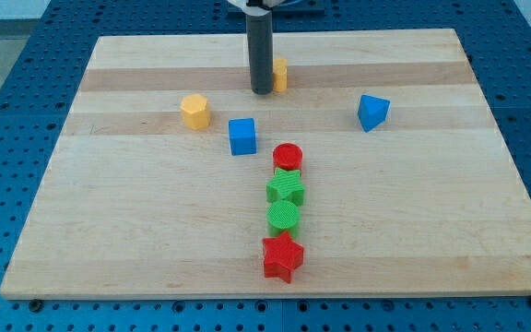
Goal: Move the yellow heart closer to yellow hexagon
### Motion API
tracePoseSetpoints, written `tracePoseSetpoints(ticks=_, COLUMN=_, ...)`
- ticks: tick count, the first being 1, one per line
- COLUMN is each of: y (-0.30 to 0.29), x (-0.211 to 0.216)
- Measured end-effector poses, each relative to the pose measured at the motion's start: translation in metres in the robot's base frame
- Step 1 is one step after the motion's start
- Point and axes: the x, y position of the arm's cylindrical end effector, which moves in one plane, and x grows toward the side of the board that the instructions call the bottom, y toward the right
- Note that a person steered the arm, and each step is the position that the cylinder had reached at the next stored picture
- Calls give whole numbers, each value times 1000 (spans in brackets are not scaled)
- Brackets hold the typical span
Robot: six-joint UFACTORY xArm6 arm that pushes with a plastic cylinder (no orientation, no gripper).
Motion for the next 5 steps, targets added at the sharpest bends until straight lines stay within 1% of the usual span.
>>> tracePoseSetpoints(ticks=1, y=0, x=0)
tracePoseSetpoints(ticks=2, y=18, x=34)
tracePoseSetpoints(ticks=3, y=33, x=54)
tracePoseSetpoints(ticks=4, y=64, x=57)
tracePoseSetpoints(ticks=5, y=64, x=42)
